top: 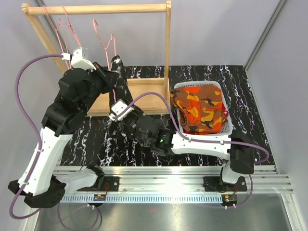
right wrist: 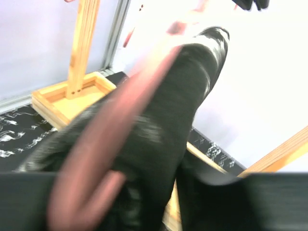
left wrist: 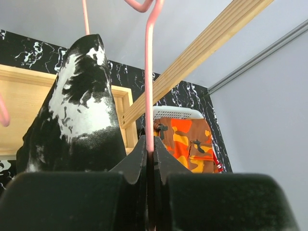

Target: Remove the trousers from the hanger

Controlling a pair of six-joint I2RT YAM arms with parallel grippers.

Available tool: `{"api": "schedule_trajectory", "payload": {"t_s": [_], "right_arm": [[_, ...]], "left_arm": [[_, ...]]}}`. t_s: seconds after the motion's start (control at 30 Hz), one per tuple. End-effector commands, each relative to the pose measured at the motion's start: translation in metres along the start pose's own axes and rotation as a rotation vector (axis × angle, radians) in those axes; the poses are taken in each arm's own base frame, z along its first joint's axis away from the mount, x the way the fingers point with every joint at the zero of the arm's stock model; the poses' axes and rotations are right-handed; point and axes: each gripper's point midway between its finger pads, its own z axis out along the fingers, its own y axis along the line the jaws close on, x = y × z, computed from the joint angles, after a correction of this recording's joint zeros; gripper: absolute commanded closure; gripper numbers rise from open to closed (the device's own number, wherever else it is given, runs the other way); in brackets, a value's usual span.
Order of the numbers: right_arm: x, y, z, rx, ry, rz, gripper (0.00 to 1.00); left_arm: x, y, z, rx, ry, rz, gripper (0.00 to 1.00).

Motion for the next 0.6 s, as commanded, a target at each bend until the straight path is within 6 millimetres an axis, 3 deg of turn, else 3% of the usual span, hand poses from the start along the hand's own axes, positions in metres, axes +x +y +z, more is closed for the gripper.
{"api": "schedule_trajectory", "payload": {"t_s": [0.0, 0.1, 0.13, 0.17, 0.37, 0.57], "right_arm": [[-0.046, -0.031, 0.000, 0.084, -0.120, 0.014, 0.65], [-0.054, -0.039, -0.004, 0.066, -0.119, -0.022, 0.90], [-0.056, -0.041, -0.005, 0.064, -0.117, -0.026, 0.90], [-0.054, -0.046, -0.004, 0.068, -0.109, -0.031, 0.98], [-0.051, -0.086, -0.005, 0.093, -0.078, -0.014, 1.00], [-0.068, -0.125, -0.015, 0.090, -0.103, 0.049, 1.00]], "left_arm": [[-0.042, -0.032, -0.019, 0.139, -0.143, -0.023, 1.00], [-0.031, -0.025, -0.015, 0.118, -0.104, 0.047, 1.00], [-0.030, -0.025, -0.015, 0.122, -0.098, 0.048, 1.00], [-0.024, -0.021, -0.014, 0.109, -0.079, 0.076, 1.00], [0.003, 0.014, -0.011, 0.009, -0.026, 0.178, 1.00], [0.031, 0.042, -0.006, -0.057, 0.022, 0.226, 1.00]]}}
